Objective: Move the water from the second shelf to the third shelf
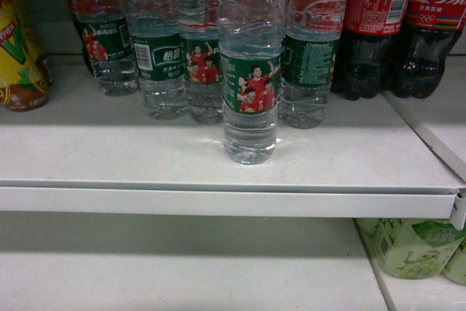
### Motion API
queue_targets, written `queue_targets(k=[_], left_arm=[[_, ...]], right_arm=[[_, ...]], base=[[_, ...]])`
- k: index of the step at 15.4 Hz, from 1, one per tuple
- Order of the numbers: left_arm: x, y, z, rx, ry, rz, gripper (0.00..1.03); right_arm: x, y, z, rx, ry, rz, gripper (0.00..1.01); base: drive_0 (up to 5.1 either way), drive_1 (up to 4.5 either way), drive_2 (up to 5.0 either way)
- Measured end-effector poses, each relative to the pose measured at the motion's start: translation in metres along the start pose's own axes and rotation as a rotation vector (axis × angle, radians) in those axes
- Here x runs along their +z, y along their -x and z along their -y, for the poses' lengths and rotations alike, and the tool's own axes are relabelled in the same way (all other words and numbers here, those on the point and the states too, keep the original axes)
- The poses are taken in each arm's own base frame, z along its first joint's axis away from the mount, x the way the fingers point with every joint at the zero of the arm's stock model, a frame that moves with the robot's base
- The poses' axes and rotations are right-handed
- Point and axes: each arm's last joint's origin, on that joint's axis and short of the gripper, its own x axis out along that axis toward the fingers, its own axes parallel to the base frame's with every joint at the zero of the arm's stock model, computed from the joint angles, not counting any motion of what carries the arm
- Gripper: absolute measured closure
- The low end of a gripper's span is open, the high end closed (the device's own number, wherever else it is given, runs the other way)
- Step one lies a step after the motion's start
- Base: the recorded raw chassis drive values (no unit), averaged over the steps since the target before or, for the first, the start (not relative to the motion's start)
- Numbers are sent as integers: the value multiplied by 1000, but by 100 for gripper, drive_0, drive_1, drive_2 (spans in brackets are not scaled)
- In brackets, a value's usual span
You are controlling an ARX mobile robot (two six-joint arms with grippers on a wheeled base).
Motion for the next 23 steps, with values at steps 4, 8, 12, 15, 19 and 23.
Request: queue_targets(k=[4, 8, 12, 15, 19, 23], left_arm=[[0, 0, 0, 0, 0, 0, 5], [0, 0, 0, 0, 0, 0, 5], [0, 0, 0, 0, 0, 0, 5], [0, 0, 0, 0, 0, 0, 5], [0, 0, 0, 0, 0, 0, 5], [0, 0, 0, 0, 0, 0, 5]], right_arm=[[0, 0, 0, 0, 0, 0, 3], [-2, -2, -1, -84, -35, -128, 3], [60, -29, 14, -125, -70, 4, 3], [64, -55, 6, -34, -48, -19, 3], [63, -101, -36, 168, -36, -49, 3], [52, -138, -87, 345, -20, -116, 3]], base=[[0, 0, 0], [0, 0, 0], [0, 0, 0], [0, 0, 0], [0, 0, 0], [0, 0, 0]])
